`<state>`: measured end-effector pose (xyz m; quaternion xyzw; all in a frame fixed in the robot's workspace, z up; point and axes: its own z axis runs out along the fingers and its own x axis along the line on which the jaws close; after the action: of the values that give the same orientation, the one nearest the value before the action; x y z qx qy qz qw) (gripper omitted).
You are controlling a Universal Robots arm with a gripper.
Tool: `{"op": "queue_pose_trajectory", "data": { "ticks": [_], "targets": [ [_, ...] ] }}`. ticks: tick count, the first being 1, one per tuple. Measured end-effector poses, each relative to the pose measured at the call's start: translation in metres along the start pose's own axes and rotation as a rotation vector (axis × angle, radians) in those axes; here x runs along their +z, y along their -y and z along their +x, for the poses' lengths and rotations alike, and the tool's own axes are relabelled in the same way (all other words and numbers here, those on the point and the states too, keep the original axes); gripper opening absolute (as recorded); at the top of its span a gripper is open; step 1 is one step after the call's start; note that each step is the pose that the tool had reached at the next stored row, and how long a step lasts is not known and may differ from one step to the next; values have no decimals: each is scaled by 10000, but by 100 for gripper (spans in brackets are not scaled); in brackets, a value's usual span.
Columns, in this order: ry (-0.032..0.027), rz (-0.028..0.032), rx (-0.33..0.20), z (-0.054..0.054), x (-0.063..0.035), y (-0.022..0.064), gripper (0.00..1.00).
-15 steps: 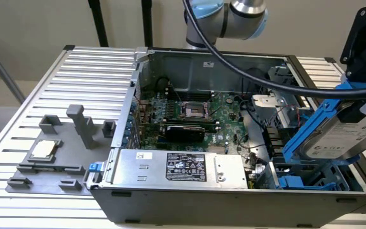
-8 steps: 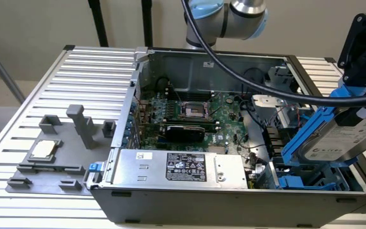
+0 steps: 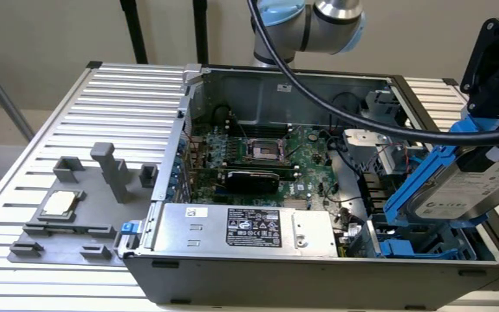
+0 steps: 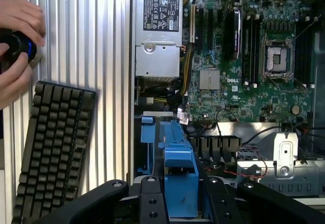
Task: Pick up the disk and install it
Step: 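Insert the disk into the insertion slot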
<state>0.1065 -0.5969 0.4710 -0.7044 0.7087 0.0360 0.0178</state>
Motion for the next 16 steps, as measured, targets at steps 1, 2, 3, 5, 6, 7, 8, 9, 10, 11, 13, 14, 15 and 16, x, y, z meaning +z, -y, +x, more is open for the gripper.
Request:
{"op": "queue_pose_trajectory", "data": {
  "ticks": [1,2,3,5,6,7,8,9,10,11,13,14,15,16],
  "targets": [
    [0,0,0,0,0,0,33],
    [0,2,0,0,0,0,33],
    [-2,7,-1,0,3,0,33],
    [-36,8,-1,0,12,0,33],
    [-71,8,0,1,19,0,33],
    [-105,9,2,2,28,0,33],
    [-149,9,2,2,36,0,33],
    [-198,9,2,3,45,0,33],
    [-232,9,3,3,57,0,33],
    [-256,9,2,3,68,-1,33],
    [-271,9,2,2,89,-2,33],
    [-274,9,1,2,99,-2,33],
    [-277,9,1,0,109,-3,33],
    [-279,9,-1,-4,120,-4,33]
  ]
}}
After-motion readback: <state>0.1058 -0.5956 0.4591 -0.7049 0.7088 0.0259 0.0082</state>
